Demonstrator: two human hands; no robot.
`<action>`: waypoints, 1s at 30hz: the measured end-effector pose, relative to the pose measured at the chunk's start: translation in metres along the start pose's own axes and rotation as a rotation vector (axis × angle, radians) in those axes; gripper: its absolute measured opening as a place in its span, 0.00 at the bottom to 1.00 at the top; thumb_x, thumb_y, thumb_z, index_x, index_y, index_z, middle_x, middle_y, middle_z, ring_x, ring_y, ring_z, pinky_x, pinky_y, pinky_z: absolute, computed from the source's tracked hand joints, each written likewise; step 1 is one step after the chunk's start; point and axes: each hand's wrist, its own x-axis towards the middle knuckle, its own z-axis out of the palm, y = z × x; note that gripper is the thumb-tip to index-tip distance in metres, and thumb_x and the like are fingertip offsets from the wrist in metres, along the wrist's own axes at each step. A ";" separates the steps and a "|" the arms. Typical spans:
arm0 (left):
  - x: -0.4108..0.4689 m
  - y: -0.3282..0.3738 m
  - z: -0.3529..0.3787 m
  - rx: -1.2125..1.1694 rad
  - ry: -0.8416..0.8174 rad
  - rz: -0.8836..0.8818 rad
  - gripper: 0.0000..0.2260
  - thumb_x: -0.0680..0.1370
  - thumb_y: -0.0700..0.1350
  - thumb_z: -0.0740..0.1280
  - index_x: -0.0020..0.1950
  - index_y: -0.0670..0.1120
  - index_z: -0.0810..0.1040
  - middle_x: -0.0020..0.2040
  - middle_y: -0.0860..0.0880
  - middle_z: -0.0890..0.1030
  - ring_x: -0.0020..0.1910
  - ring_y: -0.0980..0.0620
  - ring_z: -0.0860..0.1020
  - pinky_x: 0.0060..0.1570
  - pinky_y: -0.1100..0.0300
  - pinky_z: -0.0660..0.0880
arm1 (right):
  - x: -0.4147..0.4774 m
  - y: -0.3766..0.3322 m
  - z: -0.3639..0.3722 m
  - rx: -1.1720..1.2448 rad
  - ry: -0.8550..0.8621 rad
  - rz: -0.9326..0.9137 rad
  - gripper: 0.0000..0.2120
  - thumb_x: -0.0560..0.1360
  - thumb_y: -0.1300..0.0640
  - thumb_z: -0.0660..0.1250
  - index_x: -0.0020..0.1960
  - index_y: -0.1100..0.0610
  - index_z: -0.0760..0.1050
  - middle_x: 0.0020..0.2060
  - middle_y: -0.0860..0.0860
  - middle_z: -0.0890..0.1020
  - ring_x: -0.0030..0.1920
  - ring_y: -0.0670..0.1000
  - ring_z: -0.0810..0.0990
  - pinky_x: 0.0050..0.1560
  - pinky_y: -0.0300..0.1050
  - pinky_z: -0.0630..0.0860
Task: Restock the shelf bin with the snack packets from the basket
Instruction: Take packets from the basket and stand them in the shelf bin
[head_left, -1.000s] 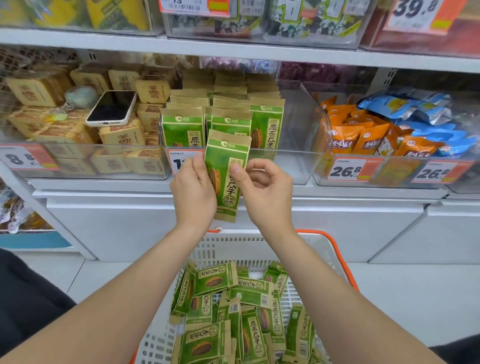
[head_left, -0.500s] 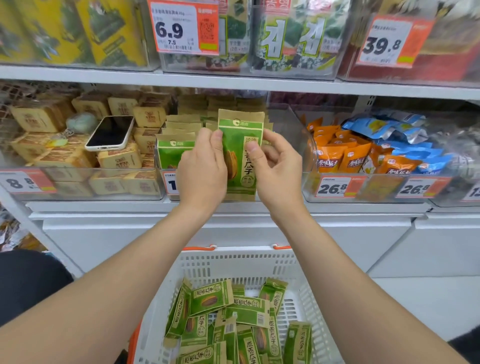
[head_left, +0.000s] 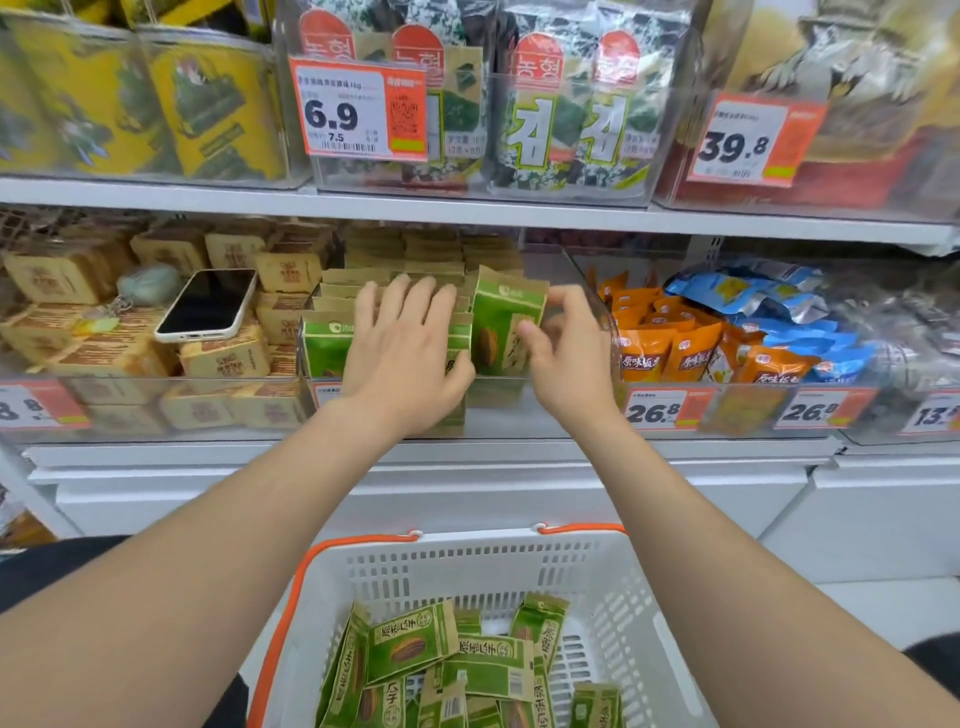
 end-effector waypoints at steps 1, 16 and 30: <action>0.000 0.001 0.001 0.017 0.002 -0.001 0.32 0.78 0.61 0.55 0.79 0.46 0.66 0.77 0.44 0.70 0.78 0.40 0.64 0.78 0.36 0.53 | 0.000 0.001 0.002 -0.058 -0.041 0.028 0.10 0.80 0.56 0.71 0.59 0.51 0.74 0.45 0.47 0.85 0.46 0.50 0.83 0.53 0.55 0.80; -0.011 0.004 -0.004 -0.038 0.200 0.043 0.28 0.71 0.49 0.72 0.70 0.44 0.74 0.67 0.42 0.73 0.69 0.37 0.69 0.69 0.41 0.66 | 0.005 -0.012 0.013 -0.396 -0.211 0.211 0.13 0.78 0.50 0.71 0.55 0.58 0.73 0.46 0.53 0.76 0.47 0.59 0.78 0.43 0.48 0.72; -0.044 0.005 0.012 -0.066 -0.177 0.244 0.05 0.78 0.50 0.64 0.49 0.50 0.74 0.39 0.49 0.80 0.39 0.40 0.79 0.34 0.53 0.70 | -0.049 0.008 0.019 -0.407 0.190 -0.399 0.05 0.75 0.60 0.64 0.49 0.56 0.77 0.42 0.52 0.79 0.44 0.56 0.74 0.43 0.52 0.69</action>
